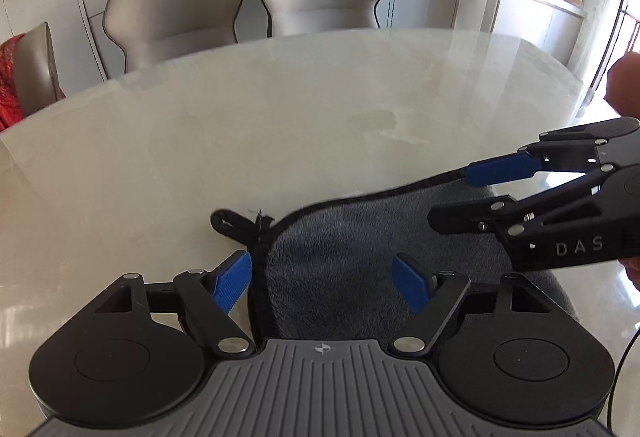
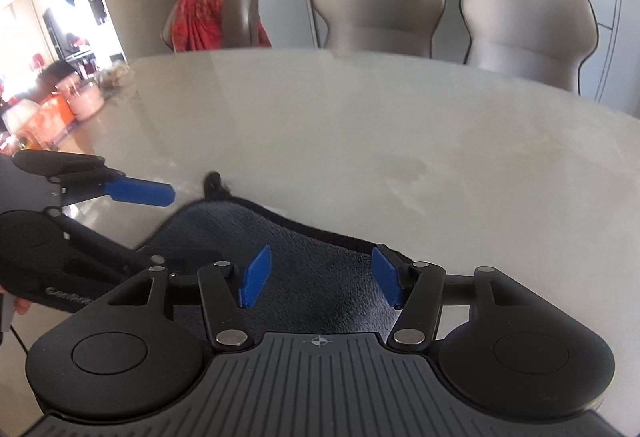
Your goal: Fold towel
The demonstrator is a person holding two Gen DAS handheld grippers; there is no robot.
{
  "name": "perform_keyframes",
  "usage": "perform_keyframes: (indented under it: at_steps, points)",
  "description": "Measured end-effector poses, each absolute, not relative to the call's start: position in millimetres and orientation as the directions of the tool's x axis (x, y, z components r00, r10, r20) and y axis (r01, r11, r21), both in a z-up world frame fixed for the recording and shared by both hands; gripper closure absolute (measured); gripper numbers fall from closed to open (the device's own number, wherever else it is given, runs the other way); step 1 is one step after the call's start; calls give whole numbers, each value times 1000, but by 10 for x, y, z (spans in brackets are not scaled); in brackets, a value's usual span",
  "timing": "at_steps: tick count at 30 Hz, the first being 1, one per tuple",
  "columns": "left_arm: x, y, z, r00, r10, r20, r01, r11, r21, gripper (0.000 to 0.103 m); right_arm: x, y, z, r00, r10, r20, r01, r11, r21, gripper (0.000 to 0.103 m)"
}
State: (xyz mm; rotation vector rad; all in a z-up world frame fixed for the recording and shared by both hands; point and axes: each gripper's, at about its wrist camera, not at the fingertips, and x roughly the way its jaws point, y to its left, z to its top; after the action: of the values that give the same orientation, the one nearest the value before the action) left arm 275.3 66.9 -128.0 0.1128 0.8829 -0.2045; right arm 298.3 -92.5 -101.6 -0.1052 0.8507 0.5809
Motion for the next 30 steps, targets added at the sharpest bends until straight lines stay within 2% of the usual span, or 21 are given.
perform_keyframes:
  at_steps: [6,10,16,24,30]
  points:
    - [2798,681,-1364,608,-114,-785,228,973,36,9,3017,-915,-1089,540,401,-740,-538,840,62,46]
    - [2706,779,-1236,612,-118,-782,214,977,20,11,2991,-958,-1027,559,333,-759,-485,874,26,45]
    - [2258,806,-1020,646,-174,-743,246,969,-14,11,2390,-1056,-782,604,408,-685,-532,846,35,45]
    - [1838,650,-1105,636,-239,-734,306,951,-44,11,1877,-875,-992,628,325,-707,-530,844,-83,45]
    - [1964,554,-1246,602,-232,-764,321,946,-34,11,1880,-925,-1033,625,290,-725,-473,879,-56,44]
